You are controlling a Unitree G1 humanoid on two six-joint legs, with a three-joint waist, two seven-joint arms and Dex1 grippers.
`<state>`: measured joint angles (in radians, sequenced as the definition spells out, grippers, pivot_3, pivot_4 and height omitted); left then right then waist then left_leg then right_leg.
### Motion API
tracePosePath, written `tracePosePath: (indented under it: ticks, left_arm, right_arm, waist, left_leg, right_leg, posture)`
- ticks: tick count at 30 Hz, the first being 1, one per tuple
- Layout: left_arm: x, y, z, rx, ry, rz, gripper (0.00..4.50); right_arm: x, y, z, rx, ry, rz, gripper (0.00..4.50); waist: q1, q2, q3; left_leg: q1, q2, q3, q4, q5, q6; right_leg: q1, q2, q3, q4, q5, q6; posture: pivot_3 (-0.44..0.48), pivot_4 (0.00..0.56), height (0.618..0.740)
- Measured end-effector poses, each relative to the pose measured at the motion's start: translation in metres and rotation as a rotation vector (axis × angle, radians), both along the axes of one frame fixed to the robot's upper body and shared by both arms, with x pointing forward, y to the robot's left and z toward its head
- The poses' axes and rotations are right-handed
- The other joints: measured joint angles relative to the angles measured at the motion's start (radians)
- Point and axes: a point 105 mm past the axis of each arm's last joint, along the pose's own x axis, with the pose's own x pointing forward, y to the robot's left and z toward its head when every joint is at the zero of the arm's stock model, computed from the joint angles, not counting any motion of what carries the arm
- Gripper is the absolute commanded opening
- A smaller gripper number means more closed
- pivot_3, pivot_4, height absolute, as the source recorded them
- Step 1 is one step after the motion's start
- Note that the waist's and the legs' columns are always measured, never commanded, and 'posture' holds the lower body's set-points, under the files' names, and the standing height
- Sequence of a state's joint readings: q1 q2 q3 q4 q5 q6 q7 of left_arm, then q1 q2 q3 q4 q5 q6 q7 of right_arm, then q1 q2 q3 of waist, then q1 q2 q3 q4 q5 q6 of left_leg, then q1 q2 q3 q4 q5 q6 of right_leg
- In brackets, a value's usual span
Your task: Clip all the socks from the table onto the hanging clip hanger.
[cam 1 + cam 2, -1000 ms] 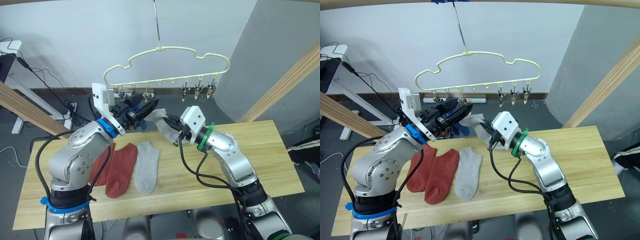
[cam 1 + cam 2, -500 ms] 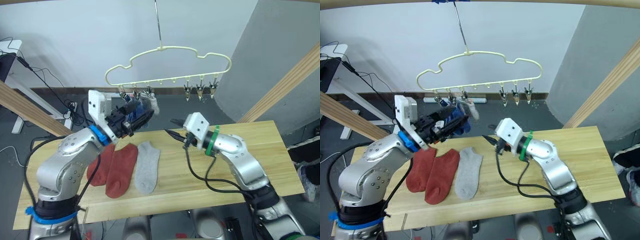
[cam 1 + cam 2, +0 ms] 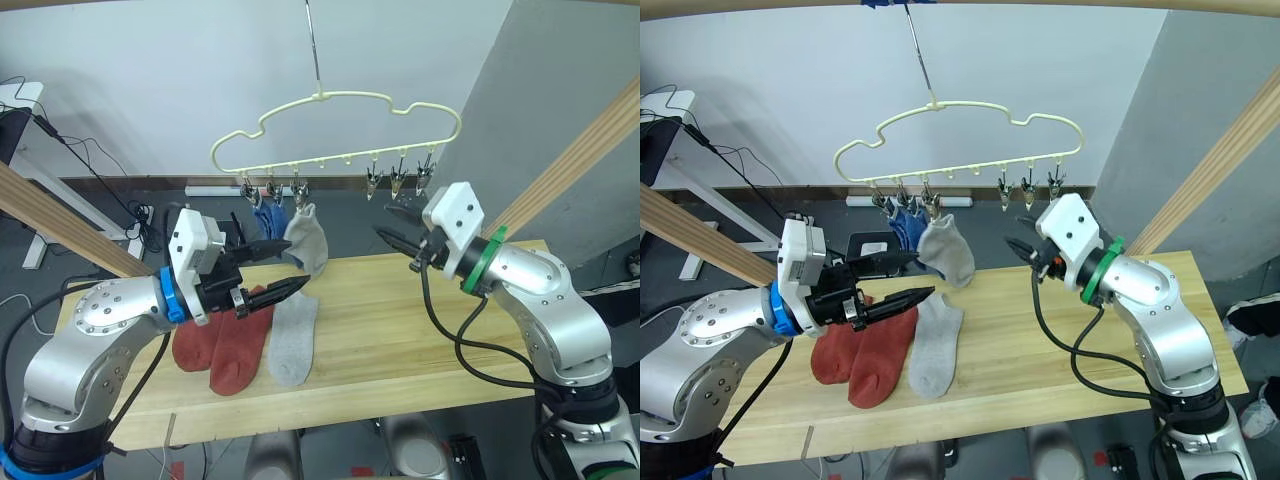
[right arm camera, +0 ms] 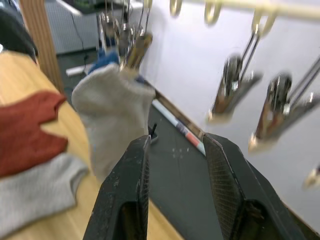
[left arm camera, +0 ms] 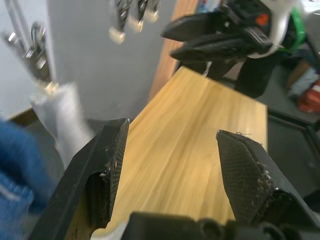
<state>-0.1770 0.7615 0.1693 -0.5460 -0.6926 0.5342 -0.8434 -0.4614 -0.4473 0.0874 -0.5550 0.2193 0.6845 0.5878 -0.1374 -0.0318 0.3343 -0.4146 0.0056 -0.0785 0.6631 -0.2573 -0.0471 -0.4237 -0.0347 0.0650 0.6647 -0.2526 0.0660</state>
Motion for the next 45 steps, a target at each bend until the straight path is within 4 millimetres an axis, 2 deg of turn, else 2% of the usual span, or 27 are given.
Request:
tracePosePath:
  ticks: [5, 13, 17, 33, 45]
  left_arm:
    - [0.004, -0.006, 0.017, -0.019, -0.066, -0.018, 3.08]
    - [0.007, -0.007, 0.017, -0.035, -0.078, -0.016, 3.08]
    - [0.007, -0.009, 0.015, -0.032, -0.072, -0.019, 3.08]
    - [0.008, -0.013, 0.011, -0.027, -0.069, -0.018, 3.08]
    - [0.009, -0.013, 0.008, -0.023, -0.062, -0.004, 3.08]
  right_arm:
    - [0.006, 0.003, 0.007, 0.044, -0.002, -0.046, 1.67]
    - [0.027, 0.004, 0.011, 0.082, -0.002, -0.148, 1.67]
    - [0.032, 0.008, 0.011, 0.090, 0.007, -0.150, 1.67]
    - [0.030, 0.037, 0.015, 0.120, 0.027, -0.084, 1.67]
    - [0.036, 0.048, 0.016, 0.174, 0.042, -0.100, 1.67]
  waist:
    - [-0.001, 0.000, 0.000]
    - [-0.002, 0.000, 0.000]
    - [-0.002, 0.000, 0.000]
    - [-0.002, 0.000, 0.000]
    - [-0.002, 0.000, 0.000]
  left_leg:
    - [-0.001, 0.000, 0.000, 0.000, 0.000, 0.000]
    - [-0.001, 0.001, 0.001, 0.000, 0.000, 0.000]
    - [-0.001, 0.001, 0.001, 0.000, 0.000, 0.000]
    - [-0.001, 0.001, 0.001, 0.000, 0.000, 0.000]
    - [-0.001, 0.002, 0.001, 0.000, 0.000, 0.000]
  right_leg:
    - [0.000, 0.000, 0.000, -0.001, 0.000, 0.000]
    - [-0.002, 0.000, 0.000, 0.000, 0.000, -0.001]
    - [-0.002, 0.000, 0.000, 0.000, 0.000, -0.001]
    - [-0.002, 0.000, 0.000, 0.001, 0.001, -0.001]
    - [-0.002, 0.001, 0.000, 0.001, 0.001, -0.001]
  posture:
    - [-0.210, 0.304, 0.735]
    - [-0.209, 0.297, 0.735]
    - [-0.209, 0.297, 0.735]
    - [-0.209, 0.296, 0.735]
    - [-0.203, 0.294, 0.735]
